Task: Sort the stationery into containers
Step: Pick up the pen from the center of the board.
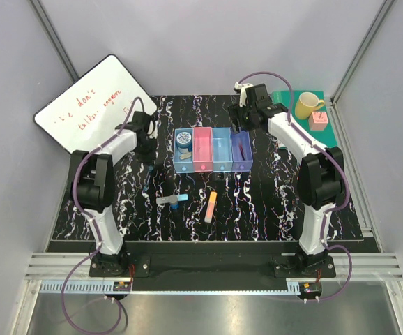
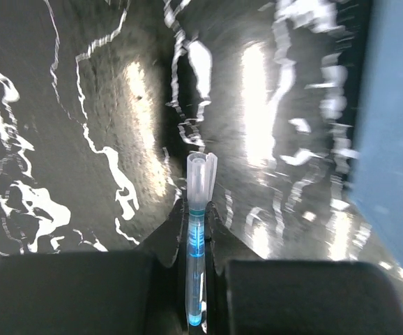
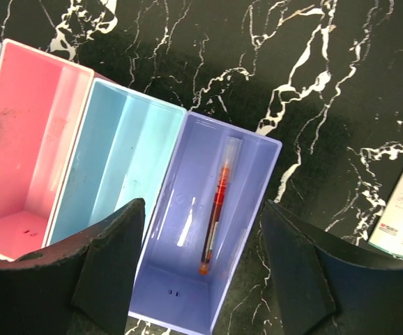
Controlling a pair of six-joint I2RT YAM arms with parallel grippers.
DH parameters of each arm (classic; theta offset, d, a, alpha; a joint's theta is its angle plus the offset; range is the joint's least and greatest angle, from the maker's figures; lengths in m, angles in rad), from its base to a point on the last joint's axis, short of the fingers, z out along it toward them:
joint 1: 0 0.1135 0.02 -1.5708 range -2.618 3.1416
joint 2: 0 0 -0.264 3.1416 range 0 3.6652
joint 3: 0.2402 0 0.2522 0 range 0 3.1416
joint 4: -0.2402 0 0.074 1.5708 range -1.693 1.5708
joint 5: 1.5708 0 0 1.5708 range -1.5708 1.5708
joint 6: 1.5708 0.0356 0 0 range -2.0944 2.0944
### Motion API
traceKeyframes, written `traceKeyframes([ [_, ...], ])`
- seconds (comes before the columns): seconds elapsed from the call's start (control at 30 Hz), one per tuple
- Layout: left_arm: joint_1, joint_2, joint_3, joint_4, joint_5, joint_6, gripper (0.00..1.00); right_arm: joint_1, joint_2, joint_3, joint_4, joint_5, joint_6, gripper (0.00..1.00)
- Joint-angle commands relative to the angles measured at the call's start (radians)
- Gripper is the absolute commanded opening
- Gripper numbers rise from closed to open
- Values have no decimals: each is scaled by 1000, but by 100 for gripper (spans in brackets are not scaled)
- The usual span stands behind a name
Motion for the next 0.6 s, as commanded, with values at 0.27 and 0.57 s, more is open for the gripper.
traceKeyframes([
  [0.27, 5, -203, 228, 6, 251, 9, 0, -78, -96, 87, -61, -219, 74, 83],
  [0.57, -1, -213, 362, 124, 526, -101, 0, -108, -114, 143, -81, -652, 77, 86],
])
